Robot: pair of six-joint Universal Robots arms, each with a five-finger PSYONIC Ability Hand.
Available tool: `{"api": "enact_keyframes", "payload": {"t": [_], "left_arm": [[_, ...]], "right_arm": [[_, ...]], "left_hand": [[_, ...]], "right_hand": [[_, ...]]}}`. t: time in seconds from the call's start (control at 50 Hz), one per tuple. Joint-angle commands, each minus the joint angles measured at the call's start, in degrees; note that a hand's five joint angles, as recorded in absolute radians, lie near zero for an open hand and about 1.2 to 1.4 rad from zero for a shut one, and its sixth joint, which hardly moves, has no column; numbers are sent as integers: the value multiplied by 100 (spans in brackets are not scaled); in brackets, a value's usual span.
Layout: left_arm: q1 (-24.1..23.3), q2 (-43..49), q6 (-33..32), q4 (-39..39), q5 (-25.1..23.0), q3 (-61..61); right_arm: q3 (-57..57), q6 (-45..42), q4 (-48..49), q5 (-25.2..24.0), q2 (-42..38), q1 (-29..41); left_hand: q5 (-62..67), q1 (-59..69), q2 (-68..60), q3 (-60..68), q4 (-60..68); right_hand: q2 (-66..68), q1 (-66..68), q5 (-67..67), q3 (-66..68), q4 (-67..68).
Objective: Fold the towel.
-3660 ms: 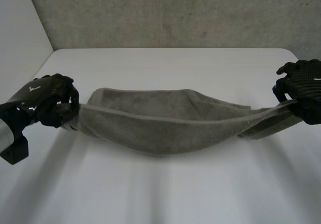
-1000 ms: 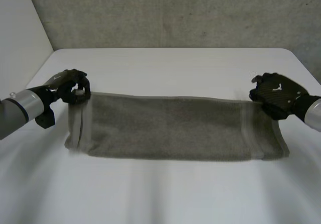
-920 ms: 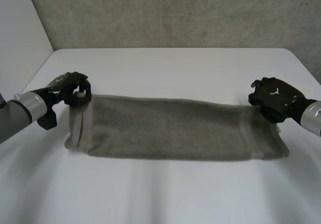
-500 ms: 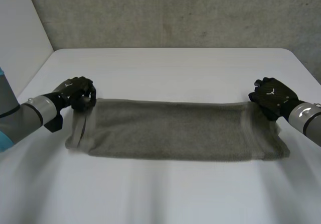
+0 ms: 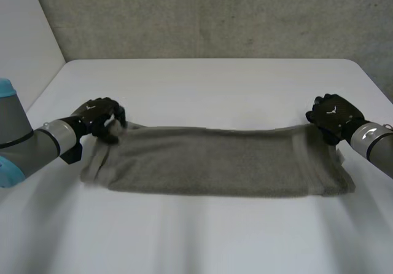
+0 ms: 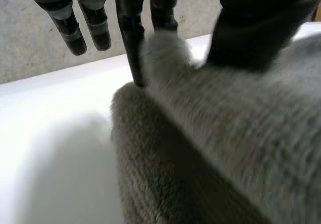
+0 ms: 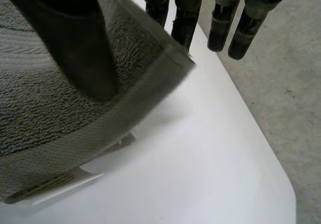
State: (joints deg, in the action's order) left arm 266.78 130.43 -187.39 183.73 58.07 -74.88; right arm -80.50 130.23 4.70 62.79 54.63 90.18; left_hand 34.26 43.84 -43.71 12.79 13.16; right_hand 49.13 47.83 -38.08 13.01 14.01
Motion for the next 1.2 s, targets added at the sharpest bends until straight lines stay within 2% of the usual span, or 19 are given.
{"api": "enact_keyframes", "payload": {"t": [0.02,0.18,0.28,0.36,0.48,0.56,0.68,0.88,0.98,1.1,1.2], "left_arm": [[-82,-316,9,-22,-15,-88],[-74,-702,44,-22,-15,-132],[-74,-1054,80,-13,-24,-193],[-91,-1327,159,-4,-67,-325],[-197,-1741,475,22,-147,-712],[-197,-2003,729,22,-199,-1053],[-205,-2539,844,57,-278,-1721],[-539,-3173,792,724,-121,-2785],[-609,-3121,765,1023,151,-3049],[-627,-2770,748,1103,565,-3050],[-627,-2629,730,1121,600,-3006]], "right_arm": [[-45,230,-4,-21,363,-9],[-150,1178,13,-100,1127,-18],[-369,1426,-4,-118,1654,-36],[-555,1400,-145,-100,1928,-53],[-933,1286,-1015,-162,2245,-80],[-1440,708,-1453,-337,2359,-333],[-2013,-180,-1621,-688,2385,-738],[-2260,-375,-1324,-1023,2044,-1117],[-2295,-375,-1051,-1015,1780,-1125],[-2295,-489,-769,-979,1454,-1108],[-2277,-674,-743,-988,1331,-1099]], "left_hand": [[-2307,-2265,2253,-279,-316],[-2412,-2369,2357,-279,-316],[-2646,-2604,2592,-279,-316],[-2765,-2723,2711,-279,-316],[-2816,-2773,2761,-279,-316],[-2782,-2740,2728,-279,-316],[-2715,-2672,2660,-279,-316],[-2698,-2656,2643,-279,-316],[-2681,-2639,2627,-279,-316],[-2681,-2639,2627,-279,-316],[-2681,-2639,2627,-279,-316]], "right_hand": [[-3913,-3783,3808,-301,-401],[-3913,-3783,3808,-301,-401],[-3913,-3783,3808,-301,-401],[-3913,-3783,3808,-301,-401],[-3913,-3783,3808,-301,-401],[-3913,-3783,3808,-301,-401],[-3913,-3783,3808,-301,-401],[-3722,-3592,3617,-301,-401],[-2814,-2684,2709,-301,-401],[-2678,-2548,2572,-301,-401],[-2173,-2043,2068,-301,-401]]}}
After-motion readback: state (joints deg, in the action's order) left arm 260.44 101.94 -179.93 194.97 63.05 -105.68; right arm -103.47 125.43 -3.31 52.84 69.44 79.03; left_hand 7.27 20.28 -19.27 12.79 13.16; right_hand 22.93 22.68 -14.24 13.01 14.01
